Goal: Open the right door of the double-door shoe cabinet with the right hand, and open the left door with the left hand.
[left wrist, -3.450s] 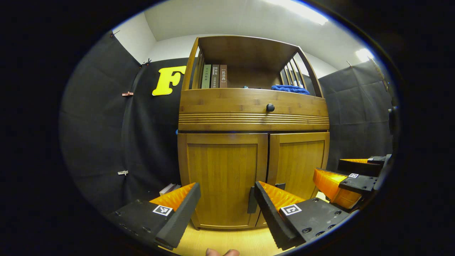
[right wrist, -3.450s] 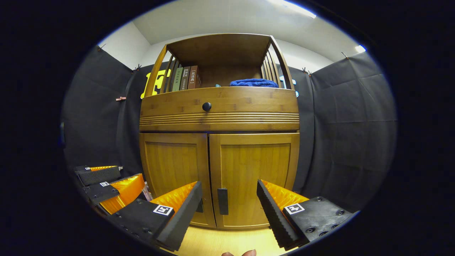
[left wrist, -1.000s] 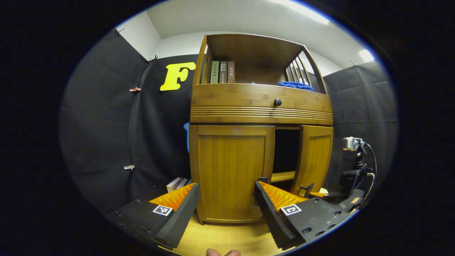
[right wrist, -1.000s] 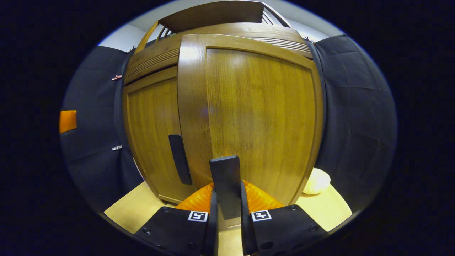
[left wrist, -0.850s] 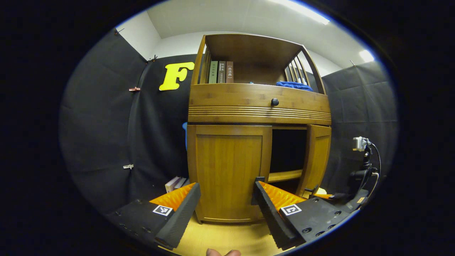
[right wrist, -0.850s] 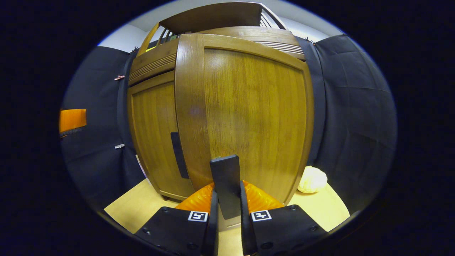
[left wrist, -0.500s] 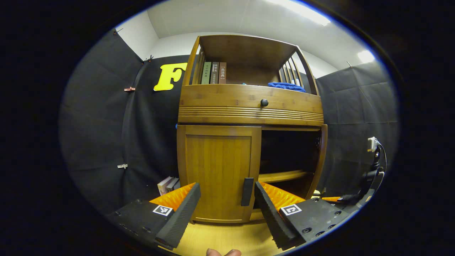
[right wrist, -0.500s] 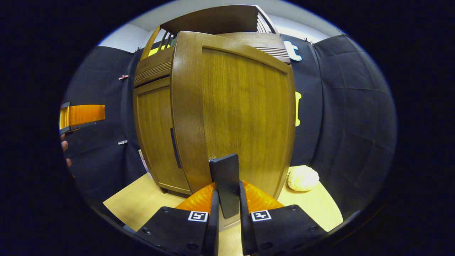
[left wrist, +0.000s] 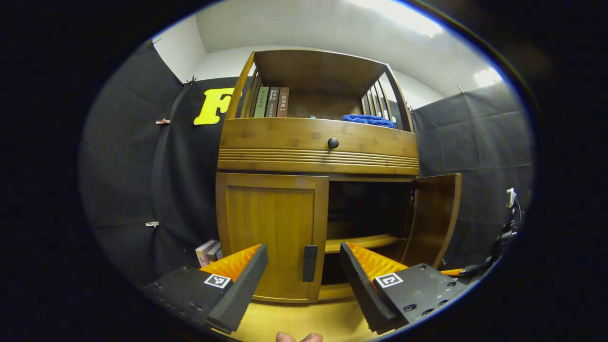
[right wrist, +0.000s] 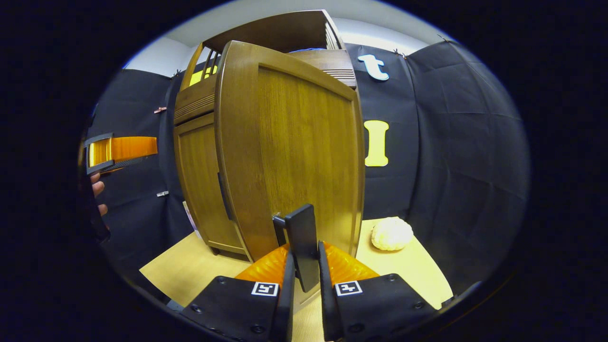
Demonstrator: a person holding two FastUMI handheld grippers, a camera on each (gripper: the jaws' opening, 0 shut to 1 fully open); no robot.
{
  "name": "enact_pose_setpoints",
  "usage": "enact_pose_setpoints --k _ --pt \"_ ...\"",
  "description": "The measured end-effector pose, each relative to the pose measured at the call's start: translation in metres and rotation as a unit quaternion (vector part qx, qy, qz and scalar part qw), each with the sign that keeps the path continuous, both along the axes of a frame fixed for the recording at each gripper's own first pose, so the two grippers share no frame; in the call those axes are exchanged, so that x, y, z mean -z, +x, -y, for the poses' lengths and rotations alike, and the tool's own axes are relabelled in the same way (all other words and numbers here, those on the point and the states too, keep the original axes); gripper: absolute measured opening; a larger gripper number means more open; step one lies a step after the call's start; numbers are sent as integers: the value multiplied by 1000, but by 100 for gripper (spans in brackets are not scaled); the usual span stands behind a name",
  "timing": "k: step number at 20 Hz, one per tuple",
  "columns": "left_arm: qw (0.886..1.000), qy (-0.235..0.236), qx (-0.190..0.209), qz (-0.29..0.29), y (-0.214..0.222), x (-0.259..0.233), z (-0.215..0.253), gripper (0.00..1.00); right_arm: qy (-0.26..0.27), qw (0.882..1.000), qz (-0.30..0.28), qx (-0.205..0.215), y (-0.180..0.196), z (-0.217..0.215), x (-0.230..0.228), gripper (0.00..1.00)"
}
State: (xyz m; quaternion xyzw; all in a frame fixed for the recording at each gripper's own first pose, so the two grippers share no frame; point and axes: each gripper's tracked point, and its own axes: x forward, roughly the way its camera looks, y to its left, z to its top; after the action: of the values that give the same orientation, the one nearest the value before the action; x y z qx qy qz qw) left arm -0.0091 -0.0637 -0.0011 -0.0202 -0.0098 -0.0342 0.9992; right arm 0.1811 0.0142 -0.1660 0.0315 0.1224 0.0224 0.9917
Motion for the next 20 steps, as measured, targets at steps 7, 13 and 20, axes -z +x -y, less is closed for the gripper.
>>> enact_pose_setpoints --k 7,13,20 --pt "1000 6 9 -2 5 -2 33 95 3 1000 2 26 -14 18 -8 18" --pt "1000 4 18 -8 16 0 59 93 12 999 0 35 -27 31 -16 18" --pt "1000 -10 22 -12 35 9 67 95 12 999 2 51 -12 45 -11 6"
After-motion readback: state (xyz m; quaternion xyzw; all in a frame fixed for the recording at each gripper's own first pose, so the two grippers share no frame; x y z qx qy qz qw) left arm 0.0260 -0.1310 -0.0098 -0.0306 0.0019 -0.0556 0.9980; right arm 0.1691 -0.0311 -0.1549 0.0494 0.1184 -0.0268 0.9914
